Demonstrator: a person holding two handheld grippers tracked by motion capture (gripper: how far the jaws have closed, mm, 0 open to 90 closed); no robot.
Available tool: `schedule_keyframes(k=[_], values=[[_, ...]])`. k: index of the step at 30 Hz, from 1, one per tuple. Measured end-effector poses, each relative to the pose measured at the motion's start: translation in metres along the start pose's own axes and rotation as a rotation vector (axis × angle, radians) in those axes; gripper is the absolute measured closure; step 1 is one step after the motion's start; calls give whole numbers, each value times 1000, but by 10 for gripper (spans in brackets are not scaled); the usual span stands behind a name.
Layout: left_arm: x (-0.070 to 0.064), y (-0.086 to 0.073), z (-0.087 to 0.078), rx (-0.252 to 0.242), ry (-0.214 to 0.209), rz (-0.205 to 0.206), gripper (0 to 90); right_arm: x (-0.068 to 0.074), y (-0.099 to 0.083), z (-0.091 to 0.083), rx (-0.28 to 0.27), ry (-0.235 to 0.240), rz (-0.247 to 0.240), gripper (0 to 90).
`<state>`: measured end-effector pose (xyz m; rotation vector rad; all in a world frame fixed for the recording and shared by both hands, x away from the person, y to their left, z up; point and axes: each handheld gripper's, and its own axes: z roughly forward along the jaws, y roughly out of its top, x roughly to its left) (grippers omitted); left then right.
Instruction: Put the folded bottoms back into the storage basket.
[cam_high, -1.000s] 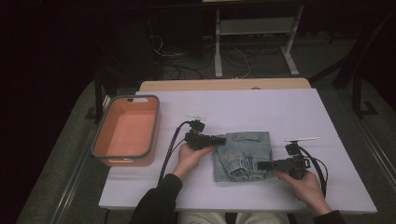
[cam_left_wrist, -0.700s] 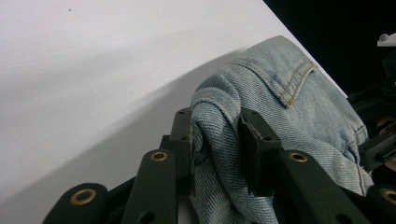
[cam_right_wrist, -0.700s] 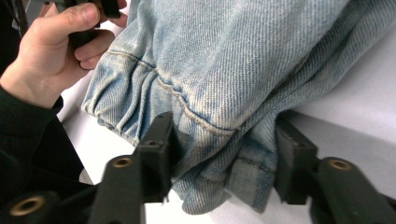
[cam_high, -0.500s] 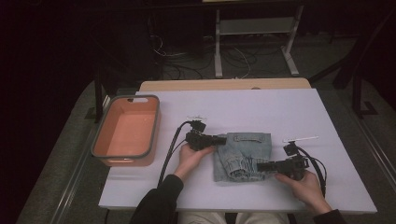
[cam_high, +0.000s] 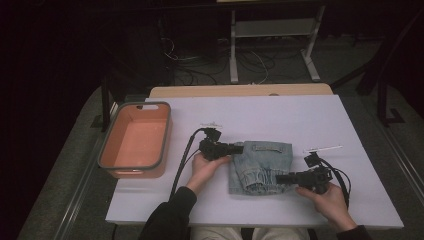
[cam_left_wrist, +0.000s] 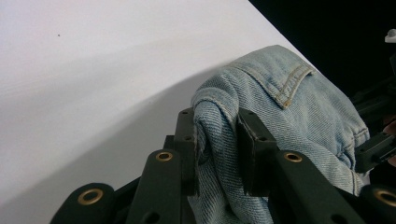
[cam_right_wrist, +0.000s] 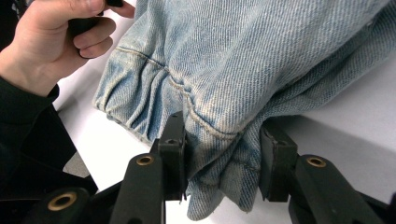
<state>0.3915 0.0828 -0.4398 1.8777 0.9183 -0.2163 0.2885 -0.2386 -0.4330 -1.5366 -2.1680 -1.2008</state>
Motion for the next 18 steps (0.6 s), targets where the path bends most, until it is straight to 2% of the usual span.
schedule_keyframes(k=[9, 11, 12, 18], values=[[-4, 6, -8, -30, -10, 8, 718, 7, 3, -7, -33, 2, -30, 597], [-5, 8, -10, -38, -14, -1, 718, 9, 4, -8, -36, 1, -33, 597], [-5, 8, -11, -40, -13, -11, 718, 11, 4, -9, -39, 0, -36, 597], [-9, 12, -17, -53, 1, -2, 718, 17, 9, -11, -51, 2, -53, 596]])
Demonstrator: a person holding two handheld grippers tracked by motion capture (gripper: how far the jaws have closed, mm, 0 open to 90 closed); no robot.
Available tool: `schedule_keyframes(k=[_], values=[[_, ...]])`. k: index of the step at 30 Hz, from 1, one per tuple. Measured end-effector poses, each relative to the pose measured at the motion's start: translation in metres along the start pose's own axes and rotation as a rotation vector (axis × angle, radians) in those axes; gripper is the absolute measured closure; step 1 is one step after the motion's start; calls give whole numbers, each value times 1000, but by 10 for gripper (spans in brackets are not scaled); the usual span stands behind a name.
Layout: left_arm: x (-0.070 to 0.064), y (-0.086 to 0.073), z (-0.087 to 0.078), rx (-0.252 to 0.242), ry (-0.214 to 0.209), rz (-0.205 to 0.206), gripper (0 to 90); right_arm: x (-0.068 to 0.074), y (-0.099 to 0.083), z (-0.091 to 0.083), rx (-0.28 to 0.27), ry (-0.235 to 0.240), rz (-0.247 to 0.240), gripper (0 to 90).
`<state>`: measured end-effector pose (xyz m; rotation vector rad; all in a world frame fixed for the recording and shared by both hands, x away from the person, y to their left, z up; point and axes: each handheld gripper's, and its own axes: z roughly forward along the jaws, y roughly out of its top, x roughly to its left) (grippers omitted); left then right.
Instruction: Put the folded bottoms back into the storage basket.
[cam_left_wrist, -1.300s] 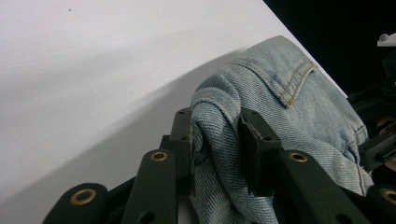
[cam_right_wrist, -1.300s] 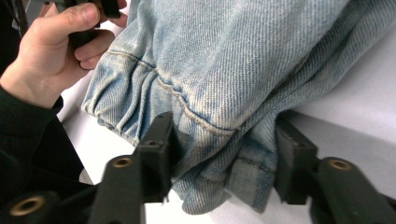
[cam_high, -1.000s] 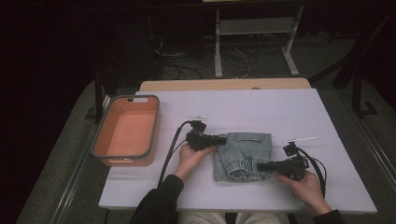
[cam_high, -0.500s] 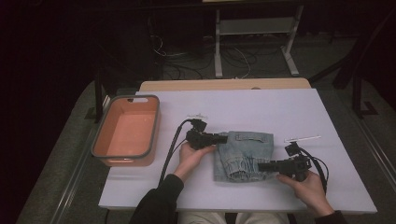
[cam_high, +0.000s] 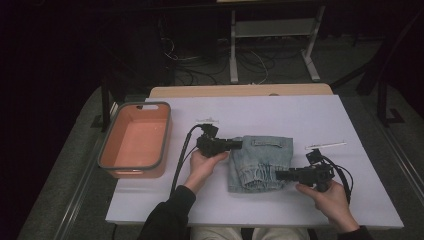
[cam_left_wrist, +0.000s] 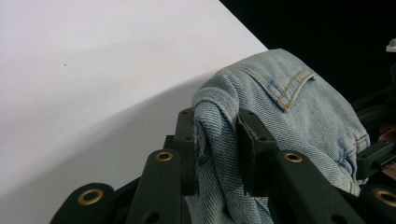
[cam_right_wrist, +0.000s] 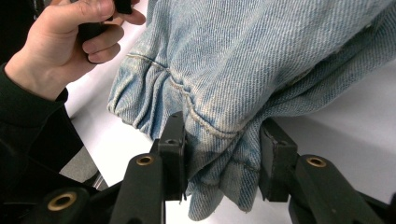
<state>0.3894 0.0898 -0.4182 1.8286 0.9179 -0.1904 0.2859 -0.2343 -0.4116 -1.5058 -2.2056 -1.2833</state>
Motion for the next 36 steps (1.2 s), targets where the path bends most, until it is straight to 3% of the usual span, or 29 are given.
schedule_keyframes(k=[12, 36], values=[[-10, 16, -26, -38, 21, 27, 718, 17, 14, -2, -19, 22, -43, 597], [-14, 44, -77, -96, 65, 46, 718, 53, 52, 5, -35, 60, -121, 596]])
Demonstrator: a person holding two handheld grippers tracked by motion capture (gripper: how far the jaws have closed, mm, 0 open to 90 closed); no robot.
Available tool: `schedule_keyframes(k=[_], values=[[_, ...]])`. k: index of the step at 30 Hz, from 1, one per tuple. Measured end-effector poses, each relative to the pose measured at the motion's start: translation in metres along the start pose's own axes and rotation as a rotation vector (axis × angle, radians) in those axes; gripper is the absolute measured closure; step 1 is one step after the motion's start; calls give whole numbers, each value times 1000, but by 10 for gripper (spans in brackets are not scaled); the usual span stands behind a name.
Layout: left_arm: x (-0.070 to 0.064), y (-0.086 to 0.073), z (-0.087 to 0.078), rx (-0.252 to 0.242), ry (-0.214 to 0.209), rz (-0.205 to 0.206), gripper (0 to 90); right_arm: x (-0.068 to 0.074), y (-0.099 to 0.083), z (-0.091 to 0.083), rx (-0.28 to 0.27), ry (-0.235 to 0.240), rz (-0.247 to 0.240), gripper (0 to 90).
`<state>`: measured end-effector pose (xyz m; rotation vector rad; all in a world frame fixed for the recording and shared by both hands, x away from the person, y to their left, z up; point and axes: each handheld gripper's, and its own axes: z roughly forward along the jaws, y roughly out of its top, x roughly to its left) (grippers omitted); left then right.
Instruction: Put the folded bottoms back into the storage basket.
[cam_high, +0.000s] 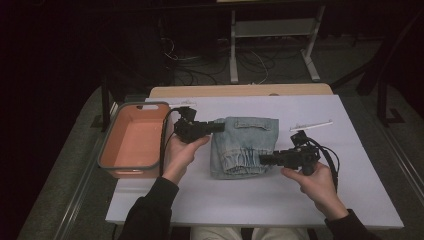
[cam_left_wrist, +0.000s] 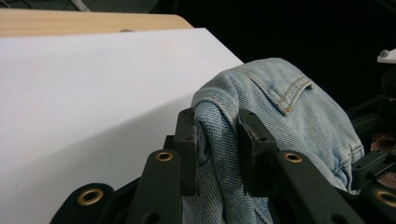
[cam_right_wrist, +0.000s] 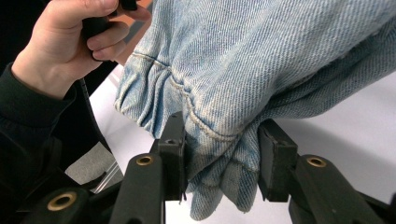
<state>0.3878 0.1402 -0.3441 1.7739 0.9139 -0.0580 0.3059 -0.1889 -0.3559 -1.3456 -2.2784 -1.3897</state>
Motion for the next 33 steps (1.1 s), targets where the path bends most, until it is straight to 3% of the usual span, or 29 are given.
schedule_keyframes(k=[33], values=[[8, 30, -69, -69, 96, 42, 718, 46, 50, 33, -9, 54, -95, 593]])
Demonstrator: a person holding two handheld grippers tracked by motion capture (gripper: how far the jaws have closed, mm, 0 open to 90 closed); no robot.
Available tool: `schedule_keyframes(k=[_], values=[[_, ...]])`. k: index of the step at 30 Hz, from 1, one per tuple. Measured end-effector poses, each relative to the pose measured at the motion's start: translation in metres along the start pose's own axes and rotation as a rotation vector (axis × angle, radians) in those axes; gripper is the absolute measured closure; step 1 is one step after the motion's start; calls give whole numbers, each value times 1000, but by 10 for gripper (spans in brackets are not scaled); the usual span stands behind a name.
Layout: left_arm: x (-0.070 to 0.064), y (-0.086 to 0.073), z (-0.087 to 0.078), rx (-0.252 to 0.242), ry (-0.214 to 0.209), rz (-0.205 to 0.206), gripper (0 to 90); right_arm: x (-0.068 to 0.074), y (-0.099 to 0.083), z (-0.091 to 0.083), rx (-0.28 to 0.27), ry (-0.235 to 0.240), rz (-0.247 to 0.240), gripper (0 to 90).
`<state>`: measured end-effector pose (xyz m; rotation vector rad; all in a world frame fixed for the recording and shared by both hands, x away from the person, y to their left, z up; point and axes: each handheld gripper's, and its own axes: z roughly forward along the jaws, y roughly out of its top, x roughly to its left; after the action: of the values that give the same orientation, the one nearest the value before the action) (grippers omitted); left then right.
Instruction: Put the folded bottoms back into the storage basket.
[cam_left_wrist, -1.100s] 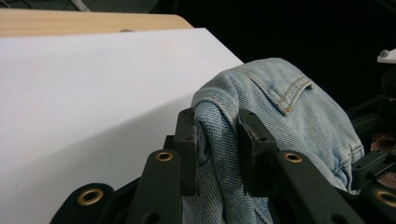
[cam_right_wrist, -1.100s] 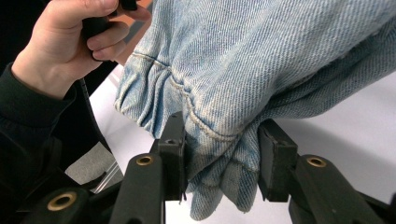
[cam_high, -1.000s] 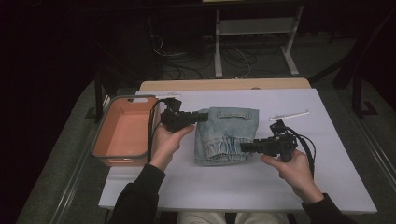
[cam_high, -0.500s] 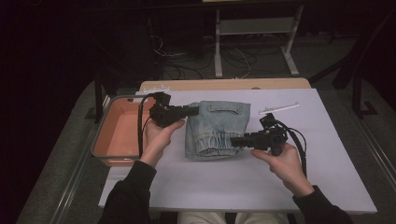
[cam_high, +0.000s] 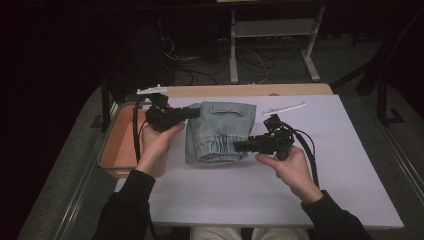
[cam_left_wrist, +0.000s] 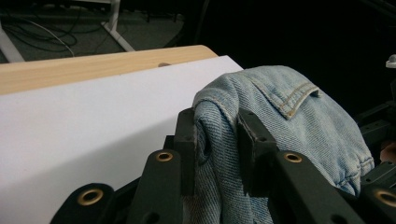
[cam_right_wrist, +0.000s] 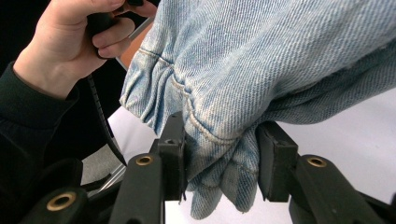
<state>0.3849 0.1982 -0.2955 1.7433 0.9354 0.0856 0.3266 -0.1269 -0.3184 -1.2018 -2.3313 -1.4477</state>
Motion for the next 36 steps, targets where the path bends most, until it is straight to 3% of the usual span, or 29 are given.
schedule_keyframes(k=[16, 36], values=[[8, 11, -26, -32, 23, 24, 719, 14, 19, 17, 5, 24, -33, 593], [23, 16, -50, -71, 71, 17, 720, 27, 39, 39, 7, 26, -65, 593]])
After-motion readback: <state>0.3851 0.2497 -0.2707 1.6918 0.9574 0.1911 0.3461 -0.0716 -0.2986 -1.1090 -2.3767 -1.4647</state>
